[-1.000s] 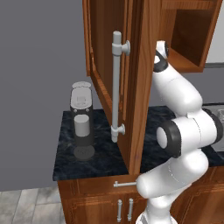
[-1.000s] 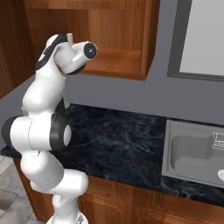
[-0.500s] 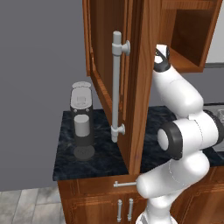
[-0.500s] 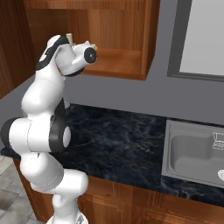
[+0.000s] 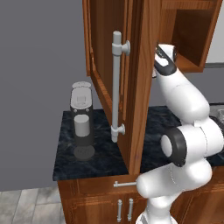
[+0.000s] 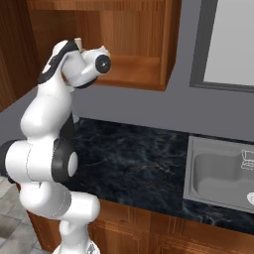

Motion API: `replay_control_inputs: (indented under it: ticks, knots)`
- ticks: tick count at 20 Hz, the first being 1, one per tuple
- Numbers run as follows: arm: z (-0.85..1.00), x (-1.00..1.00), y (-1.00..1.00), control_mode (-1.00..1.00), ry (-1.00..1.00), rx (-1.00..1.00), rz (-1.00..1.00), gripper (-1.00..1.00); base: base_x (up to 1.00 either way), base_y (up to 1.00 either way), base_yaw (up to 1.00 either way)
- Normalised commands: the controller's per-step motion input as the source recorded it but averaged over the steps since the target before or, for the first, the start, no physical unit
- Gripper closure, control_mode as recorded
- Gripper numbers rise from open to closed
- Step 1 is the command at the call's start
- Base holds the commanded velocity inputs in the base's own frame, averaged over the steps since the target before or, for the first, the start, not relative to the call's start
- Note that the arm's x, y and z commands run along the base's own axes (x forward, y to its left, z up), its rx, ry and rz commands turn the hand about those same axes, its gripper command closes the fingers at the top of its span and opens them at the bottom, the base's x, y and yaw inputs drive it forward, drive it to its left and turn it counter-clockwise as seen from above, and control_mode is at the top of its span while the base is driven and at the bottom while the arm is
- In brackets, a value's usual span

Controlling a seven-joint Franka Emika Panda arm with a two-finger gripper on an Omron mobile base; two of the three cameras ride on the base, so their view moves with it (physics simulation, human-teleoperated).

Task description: Pick the candle and candle from the dining table and place them in the open cabinet. Close the cabinet after placing the objects.

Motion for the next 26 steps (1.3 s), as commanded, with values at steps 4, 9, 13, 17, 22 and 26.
replay_control_inputs:
  ticks: [4, 9, 13, 17, 22, 26]
  knots:
    - [0.09, -0.44, -0.46, -1.00, 0.08, 0.06, -0.15, -1.00, 0.00, 0.00, 0.00]
    - [0.29, -0.62, -0.40, -1.00, 0.06, 0.08, -0.18, -1.00, 0.00, 0.00, 0.00]
    - [0.36, -0.90, -0.26, -1.00, 0.00, 0.06, -0.16, -1.00, 0.00, 0.00, 0.00]
    - [0.22, -1.00, -0.13, -1.00, 0.00, 0.00, -0.11, -1.00, 0.00, 0.00, 0.00]
    - [0.02, -1.00, -0.09, -1.00, 0.00, 0.00, -0.08, -1.00, 0.00, 0.00, 0.00]
    - [0.00, -1.00, -0.02, -1.00, -0.01, 0.00, -0.06, -1.00, 0.00, 0.00, 0.00]
